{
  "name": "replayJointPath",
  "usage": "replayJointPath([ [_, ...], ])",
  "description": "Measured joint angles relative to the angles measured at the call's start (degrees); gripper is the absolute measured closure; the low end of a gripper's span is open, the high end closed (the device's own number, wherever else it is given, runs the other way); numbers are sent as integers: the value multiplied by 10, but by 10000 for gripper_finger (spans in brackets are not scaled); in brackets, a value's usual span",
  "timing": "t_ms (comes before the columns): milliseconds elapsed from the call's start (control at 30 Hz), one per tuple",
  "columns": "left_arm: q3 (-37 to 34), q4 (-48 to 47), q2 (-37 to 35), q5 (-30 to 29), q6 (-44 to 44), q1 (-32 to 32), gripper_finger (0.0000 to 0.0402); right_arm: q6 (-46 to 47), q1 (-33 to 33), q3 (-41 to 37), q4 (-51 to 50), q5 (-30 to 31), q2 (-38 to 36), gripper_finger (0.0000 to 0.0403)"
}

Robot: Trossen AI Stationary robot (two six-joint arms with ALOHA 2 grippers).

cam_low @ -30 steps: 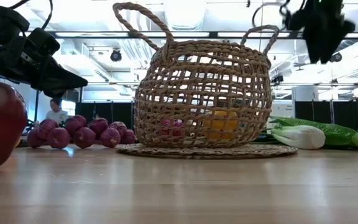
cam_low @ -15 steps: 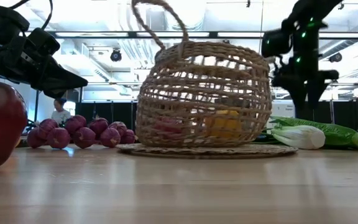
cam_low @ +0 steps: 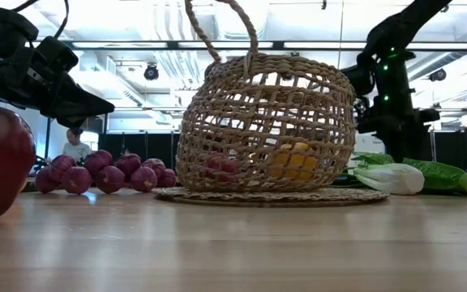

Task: Build produce basket
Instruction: Put the aloe vera into the basket

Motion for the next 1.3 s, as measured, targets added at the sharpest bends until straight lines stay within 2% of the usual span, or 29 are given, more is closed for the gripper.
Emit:
replayJointPath([
  [267, 0, 0, 0, 0, 0, 0, 402, 9, 33, 5, -112, -5, -103, 179],
  [467, 0, 0, 0, 0, 0, 0, 402, 36, 59, 5, -116, -26, -204, 179],
  [633, 0, 0, 0, 0, 0, 0, 402, 40, 60, -2, -79, -24, -243, 179],
  [833, 0, 0, 0, 0, 0, 0, 402, 37, 59, -35, 8, -23, -215, 161],
  [1100, 0, 0, 0, 0, 0, 0, 402, 29, 17, -43, 58, 54, -106, 82],
  [1300, 0, 0, 0, 0, 0, 0, 402, 23, -27, -43, 63, 62, -42, 84],
])
